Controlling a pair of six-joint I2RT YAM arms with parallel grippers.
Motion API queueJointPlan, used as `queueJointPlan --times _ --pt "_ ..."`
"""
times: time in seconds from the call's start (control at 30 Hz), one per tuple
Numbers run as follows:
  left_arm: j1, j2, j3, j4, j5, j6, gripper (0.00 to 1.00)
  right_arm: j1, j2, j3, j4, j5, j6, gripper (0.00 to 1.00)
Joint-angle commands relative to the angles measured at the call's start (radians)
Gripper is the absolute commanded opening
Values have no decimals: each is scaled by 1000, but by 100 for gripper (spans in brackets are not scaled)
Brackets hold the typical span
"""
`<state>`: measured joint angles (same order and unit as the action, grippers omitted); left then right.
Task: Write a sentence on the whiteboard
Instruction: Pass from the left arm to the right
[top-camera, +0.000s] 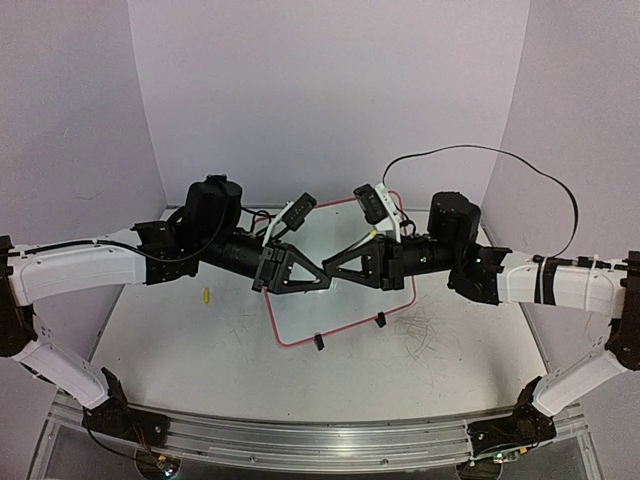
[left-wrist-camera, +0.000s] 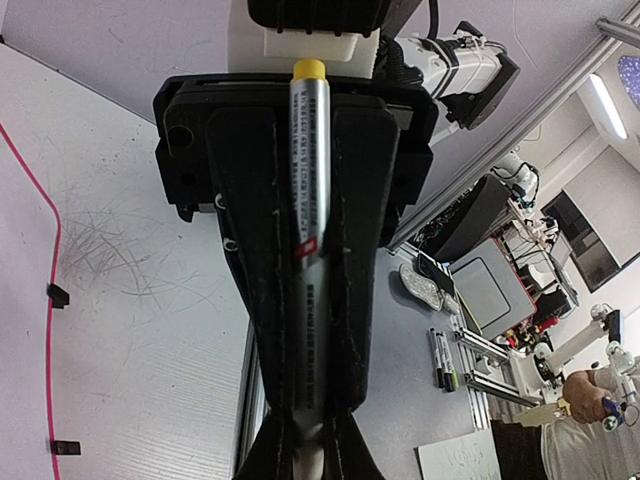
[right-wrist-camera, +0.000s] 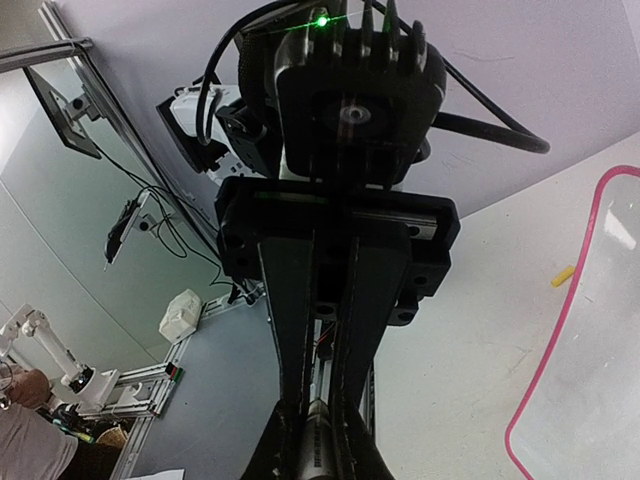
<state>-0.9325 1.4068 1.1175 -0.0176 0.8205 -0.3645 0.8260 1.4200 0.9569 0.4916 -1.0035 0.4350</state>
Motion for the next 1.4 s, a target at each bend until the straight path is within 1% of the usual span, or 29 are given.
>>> queueJointPlan --times 0.0,0.07,0.13,0.2,0.3,0.5,0.63,0.73,0.8,0.9,0.97,1.0,1.03,1.07,1.1,1.17,1.2,1.27,1.37 --pt "12 -27 10 -27 18 34 5 8 -33 44 -31 -46 -26 0" --pt "12 -31 6 -27 29 35 16 8 -40 37 -32 -25 -27 0" --pt "12 -33 2 -27 31 36 23 8 -46 33 -30 -13 -27 0" --pt "12 -31 2 -27 35 35 24 7 -47 35 -30 -13 -25 0" --pt "12 -20 6 -26 44 36 23 8 -46 38 -30 -15 -23 0" --pt "12 -16 3 -31 51 39 17 8 -58 32 -30 17 -18 0" --pt "12 -19 -6 -32 54 39 28 8 -69 31 -30 50 -15 0" --pt "13 -25 -11 -31 54 41 33 8 -77 26 -30 76 -15 0" --pt "12 -28 -12 -31 52 41 32 8 -77 25 -30 82 -13 0" --pt "12 -30 -10 -31 46 41 24 8 -72 25 -30 80 -7 0" --pt "12 -26 -7 -32 48 41 16 8 -72 26 -30 82 -2 0" --pt "12 -23 -7 -32 47 41 8 8 -72 26 -31 87 0 0" --pt "12 -24 -9 -33 41 41 3 8 -73 27 -32 89 3 2" --pt "12 -24 -12 -33 36 42 0 8 -74 28 -32 93 5 6" --pt "12 -24 -15 -34 34 42 0 8 -77 30 -35 97 5 10" --pt "12 -23 -18 -40 31 42 0 6 -82 32 -45 101 2 23" --pt "12 -24 -19 -42 30 42 0 4 -86 32 -56 96 -2 27" --pt "12 -25 -19 -45 26 42 0 0 -89 37 -85 85 -15 30" --pt "11 -26 -15 -48 24 42 0 -1 -83 45 -124 69 -32 26"
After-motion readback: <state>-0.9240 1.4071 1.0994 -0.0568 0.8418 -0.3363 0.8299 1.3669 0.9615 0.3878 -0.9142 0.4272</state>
